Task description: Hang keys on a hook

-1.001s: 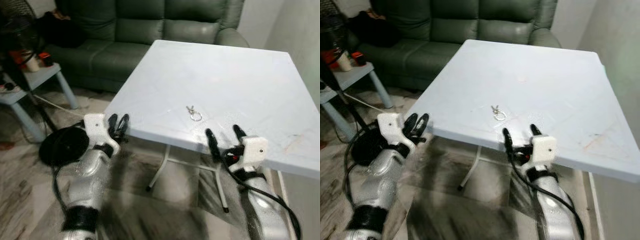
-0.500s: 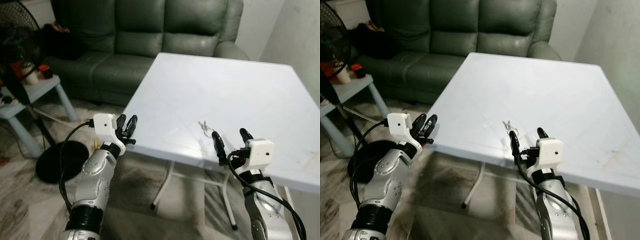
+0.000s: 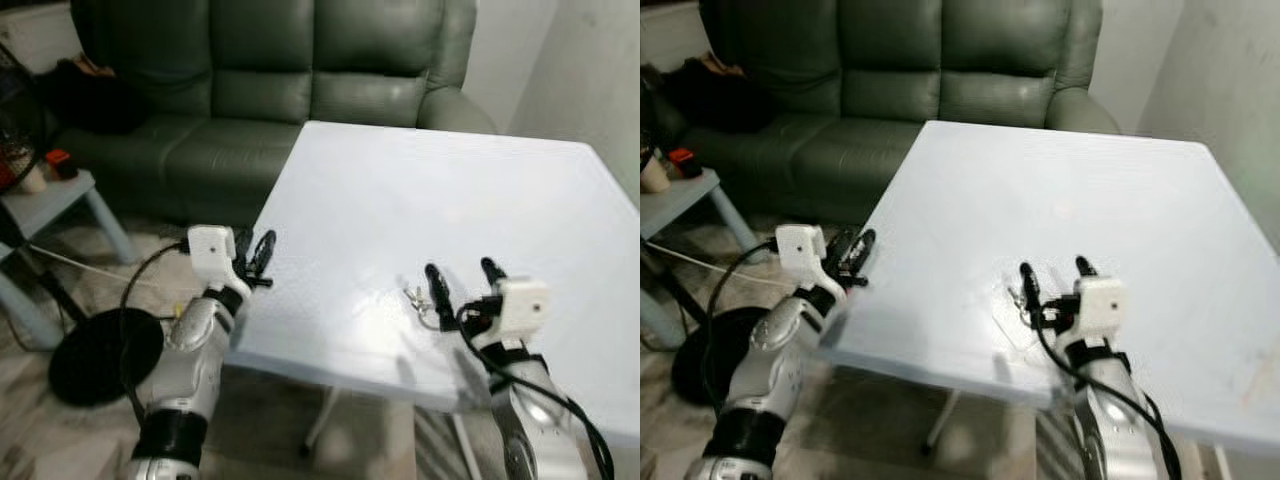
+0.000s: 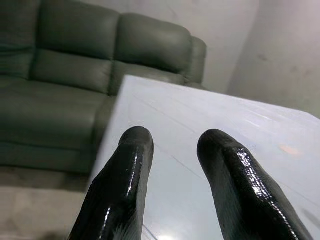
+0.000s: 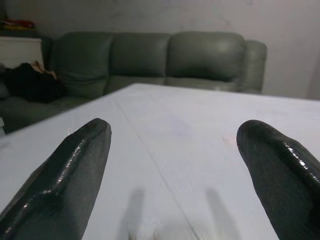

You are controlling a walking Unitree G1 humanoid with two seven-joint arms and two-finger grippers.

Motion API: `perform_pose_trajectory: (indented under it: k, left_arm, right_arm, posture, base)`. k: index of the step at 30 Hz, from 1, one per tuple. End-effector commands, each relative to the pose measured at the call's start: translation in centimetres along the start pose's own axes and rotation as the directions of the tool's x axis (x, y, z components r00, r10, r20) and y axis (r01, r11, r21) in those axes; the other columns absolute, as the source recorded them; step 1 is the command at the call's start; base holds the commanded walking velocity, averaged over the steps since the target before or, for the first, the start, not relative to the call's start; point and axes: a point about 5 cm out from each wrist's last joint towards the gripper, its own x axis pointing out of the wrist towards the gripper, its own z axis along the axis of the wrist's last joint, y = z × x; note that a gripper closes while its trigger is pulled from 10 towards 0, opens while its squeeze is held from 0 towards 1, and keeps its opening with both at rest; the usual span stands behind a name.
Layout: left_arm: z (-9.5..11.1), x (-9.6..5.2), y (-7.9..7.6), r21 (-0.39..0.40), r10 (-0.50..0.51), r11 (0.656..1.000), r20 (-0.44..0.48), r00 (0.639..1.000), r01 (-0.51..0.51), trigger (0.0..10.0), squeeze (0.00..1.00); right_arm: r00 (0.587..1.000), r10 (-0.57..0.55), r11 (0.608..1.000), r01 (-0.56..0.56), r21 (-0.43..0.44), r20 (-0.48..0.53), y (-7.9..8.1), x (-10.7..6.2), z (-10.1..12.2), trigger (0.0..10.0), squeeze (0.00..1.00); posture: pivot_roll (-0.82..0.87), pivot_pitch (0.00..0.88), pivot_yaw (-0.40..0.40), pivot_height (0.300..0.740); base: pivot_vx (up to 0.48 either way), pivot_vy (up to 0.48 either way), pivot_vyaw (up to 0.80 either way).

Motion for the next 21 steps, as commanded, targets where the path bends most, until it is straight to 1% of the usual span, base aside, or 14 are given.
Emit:
perform_pose_trajectory:
  k: [1, 4, 6, 11, 14, 17, 21]
  left_arm:
    - [0.4, -0.1, 0.6, 0.024, 0.020, 1.000, 0.010, 1.000, -0.020, 10.0, 0.00]
    - [0.3, -0.2, 0.3, 0.029, 0.012, 0.999, 0.010, 1.000, -0.013, 10.0, 0.00]
    - [0.3, -0.3, 0.0, 0.066, 0.005, 0.998, 0.025, 1.000, -0.006, 10.0, 0.00]
    - [0.2, -0.4, -0.7, 0.045, -0.021, 0.999, 0.040, 0.999, 0.019, 10.0, 0.00]
    - [0.1, -0.5, -1.1, 0.057, -0.037, 0.998, 0.038, 0.999, 0.035, 10.0, 0.00]
    - [-0.1, -0.6, -1.6, 0.077, -0.066, 0.995, 0.036, 0.997, 0.063, 10.0, 0.00]
    - [-0.4, -0.6, -2.2, 0.076, -0.082, 0.994, 0.024, 0.996, 0.080, 10.0, 0.00]
  right_arm:
    - [1.000, 0.017, 1.000, -0.017, 0.014, 0.008, 0.7, 0.3, 0.2, 10.0, 0.00]
    - [1.000, 0.014, 1.000, -0.014, 0.009, 0.002, 0.6, 0.3, 0.1, 10.0, 0.00]
    - [1.000, 0.020, 1.000, -0.020, 0.003, -0.004, 0.4, 0.2, 0.0, 10.0, 0.00]
    - [1.000, 0.027, 1.000, -0.027, -0.008, -0.007, 0.0, 0.3, 0.1, 10.0, 0.00]
    - [0.999, 0.031, 0.999, -0.031, -0.016, -0.009, -0.1, 0.4, 0.2, 10.0, 0.00]
    - [0.998, 0.063, 0.997, -0.064, -0.039, -0.021, -0.2, 0.4, 0.2, 10.0, 0.00]
    - [0.992, 0.110, 0.990, -0.115, -0.087, -0.057, -0.2, 0.5, 0.3, 10.0, 0.00]
  posture:
    - [0.03, 0.000, 0.004, 0.740]
    - [0.03, 0.000, 0.001, 0.740]
    - [0.03, 0.000, -0.001, 0.740]
    - [0.03, 0.000, -0.003, 0.740]
    - [0.03, 0.000, -0.005, 0.740]
    - [0.03, 0.000, -0.006, 0.740]
    - [0.02, 0.000, -0.007, 0.740]
  base:
    - [0.000, 0.000, 0.00]
    - [0.000, 0.000, 0.00]
    - [0.000, 0.000, 0.00]
    - [0.000, 0.000, 0.00]
    - [0.000, 0.000, 0.00]
    - [0.000, 0.000, 0.00]
    - [0.000, 0.000, 0.00]
